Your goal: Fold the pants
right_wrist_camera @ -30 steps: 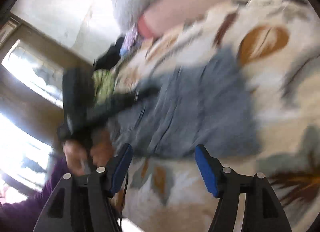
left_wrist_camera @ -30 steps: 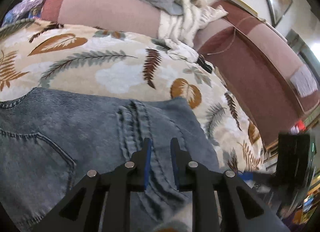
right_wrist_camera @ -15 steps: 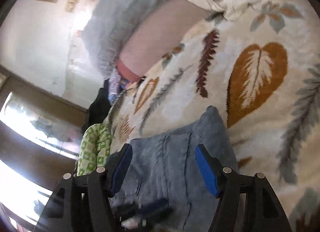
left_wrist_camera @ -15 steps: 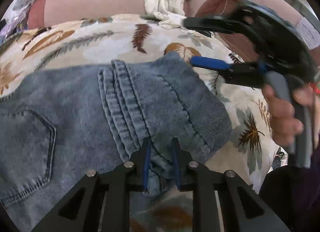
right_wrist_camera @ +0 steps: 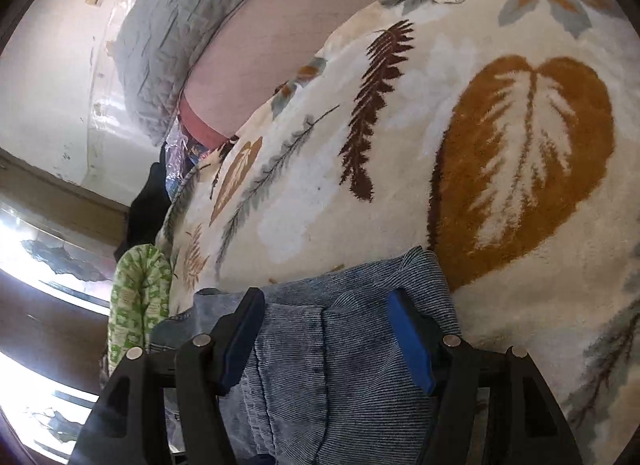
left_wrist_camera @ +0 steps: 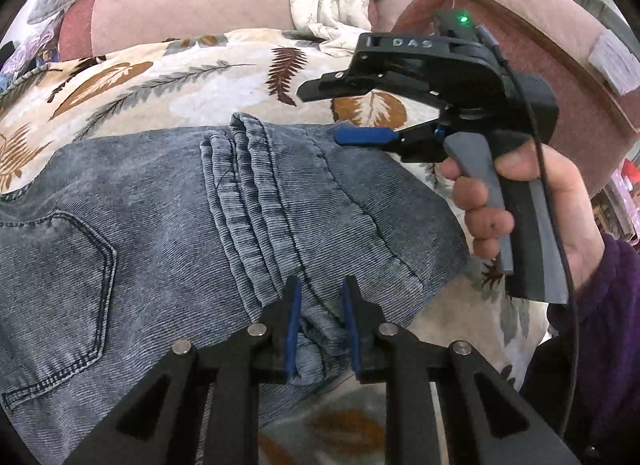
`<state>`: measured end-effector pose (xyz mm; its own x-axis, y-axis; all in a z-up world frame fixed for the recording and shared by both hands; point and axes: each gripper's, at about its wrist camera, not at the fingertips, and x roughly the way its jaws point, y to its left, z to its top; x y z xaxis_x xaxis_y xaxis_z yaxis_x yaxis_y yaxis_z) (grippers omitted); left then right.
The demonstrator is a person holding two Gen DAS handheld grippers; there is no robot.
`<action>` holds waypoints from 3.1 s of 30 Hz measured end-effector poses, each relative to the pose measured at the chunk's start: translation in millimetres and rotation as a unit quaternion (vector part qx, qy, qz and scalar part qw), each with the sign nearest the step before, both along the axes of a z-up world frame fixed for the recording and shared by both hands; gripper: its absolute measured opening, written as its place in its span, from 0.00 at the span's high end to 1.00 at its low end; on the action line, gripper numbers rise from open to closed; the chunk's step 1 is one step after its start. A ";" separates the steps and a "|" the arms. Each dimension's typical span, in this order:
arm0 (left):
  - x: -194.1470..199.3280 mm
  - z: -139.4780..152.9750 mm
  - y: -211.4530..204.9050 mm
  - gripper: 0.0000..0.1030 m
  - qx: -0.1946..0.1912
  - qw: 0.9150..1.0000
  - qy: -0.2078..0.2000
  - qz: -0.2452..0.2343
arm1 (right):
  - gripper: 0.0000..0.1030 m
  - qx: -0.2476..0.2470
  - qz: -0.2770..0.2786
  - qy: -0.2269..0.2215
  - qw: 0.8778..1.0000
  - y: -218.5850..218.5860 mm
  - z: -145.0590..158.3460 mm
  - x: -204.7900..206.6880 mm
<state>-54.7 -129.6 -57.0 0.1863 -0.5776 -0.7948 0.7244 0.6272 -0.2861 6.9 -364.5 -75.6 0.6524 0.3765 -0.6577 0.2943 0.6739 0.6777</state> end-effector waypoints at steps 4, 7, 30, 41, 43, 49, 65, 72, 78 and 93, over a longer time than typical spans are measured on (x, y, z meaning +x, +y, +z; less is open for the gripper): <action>-4.1 7.2 8.8 0.71 -0.001 1.000 -0.006 0.009 | 0.34 0.000 -0.005 -0.019 1.000 0.0 20.7 -14.8; -12.1 12.8 18.2 0.71 -0.008 1.000 -0.015 0.016 | 0.34 0.017 -0.008 -0.028 0.999 -1.3 30.7 -42.8; -38.2 30.4 82.1 0.50 -0.011 0.989 -0.076 0.128 | 0.29 0.071 -0.022 -0.041 0.996 38.4 32.4 -113.3; -15.4 52.0 180.4 0.23 0.061 0.931 -0.184 0.310 | 0.29 -0.134 0.044 -0.083 0.986 131.0 87.4 -91.7; -11.5 47.4 197.4 0.23 0.081 0.924 -0.185 0.324 | 0.27 -0.149 0.053 -0.090 0.983 143.3 89.1 -87.0; -0.8 28.3 242.1 0.23 0.124 0.904 -0.182 0.366 | 0.26 -0.181 0.086 -0.079 0.977 177.2 79.9 -69.7; 10.0 32.4 255.9 0.23 0.112 0.892 -0.167 0.404 | 0.26 -0.271 0.121 -0.074 0.952 207.4 65.8 -69.0; 8.5 33.3 266.6 0.23 0.103 0.891 -0.155 0.414 | 0.26 -0.283 0.122 -0.068 0.949 217.8 63.2 -64.9; 7.1 36.1 274.5 0.23 0.093 0.889 -0.152 0.421 | 0.26 -0.289 0.141 -0.070 0.944 238.1 66.5 -65.2; 9.7 32.4 295.9 0.23 0.074 0.890 -0.119 0.434 | 0.26 -0.323 0.224 -0.102 0.914 324.3 118.7 -10.0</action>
